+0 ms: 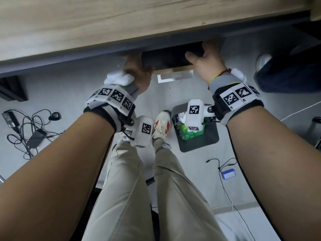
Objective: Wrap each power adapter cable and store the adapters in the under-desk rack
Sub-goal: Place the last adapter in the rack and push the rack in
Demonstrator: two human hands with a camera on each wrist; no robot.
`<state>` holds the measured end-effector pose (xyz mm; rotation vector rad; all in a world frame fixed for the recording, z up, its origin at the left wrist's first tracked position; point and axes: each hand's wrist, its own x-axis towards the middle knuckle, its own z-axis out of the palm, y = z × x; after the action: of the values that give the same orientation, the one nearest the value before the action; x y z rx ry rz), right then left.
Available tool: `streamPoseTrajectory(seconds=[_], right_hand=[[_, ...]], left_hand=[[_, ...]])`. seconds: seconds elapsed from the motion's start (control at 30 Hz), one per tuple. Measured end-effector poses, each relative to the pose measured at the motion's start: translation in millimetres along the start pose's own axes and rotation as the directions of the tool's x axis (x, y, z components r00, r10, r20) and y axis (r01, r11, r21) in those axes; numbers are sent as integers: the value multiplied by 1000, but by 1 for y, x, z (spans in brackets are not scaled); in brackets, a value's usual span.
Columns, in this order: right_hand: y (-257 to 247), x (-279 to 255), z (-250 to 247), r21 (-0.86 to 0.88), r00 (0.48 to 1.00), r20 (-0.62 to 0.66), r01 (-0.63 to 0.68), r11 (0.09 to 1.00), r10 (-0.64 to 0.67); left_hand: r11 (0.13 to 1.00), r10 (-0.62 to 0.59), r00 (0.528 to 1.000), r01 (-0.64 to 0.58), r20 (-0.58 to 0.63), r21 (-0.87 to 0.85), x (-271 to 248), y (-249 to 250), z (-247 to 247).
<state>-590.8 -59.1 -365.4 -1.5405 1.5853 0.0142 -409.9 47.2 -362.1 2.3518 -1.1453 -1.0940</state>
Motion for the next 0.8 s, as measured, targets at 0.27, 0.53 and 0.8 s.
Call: streamPoseTrajectory(seconds=[0.27,0.53,0.8], right_hand=[[16,-1,10,134,999,23,28,991,-31],[91,-15,75,19,967,119,-230,973,227],[93,31,103,35,989,86,-120,992,116]], left_hand=[[998,45,996,-48,71,37,4,-9,10],[948,-173,895,39,410,316,-9,-67,70],[973,-152,918,73,367,219,18,-86,87]])
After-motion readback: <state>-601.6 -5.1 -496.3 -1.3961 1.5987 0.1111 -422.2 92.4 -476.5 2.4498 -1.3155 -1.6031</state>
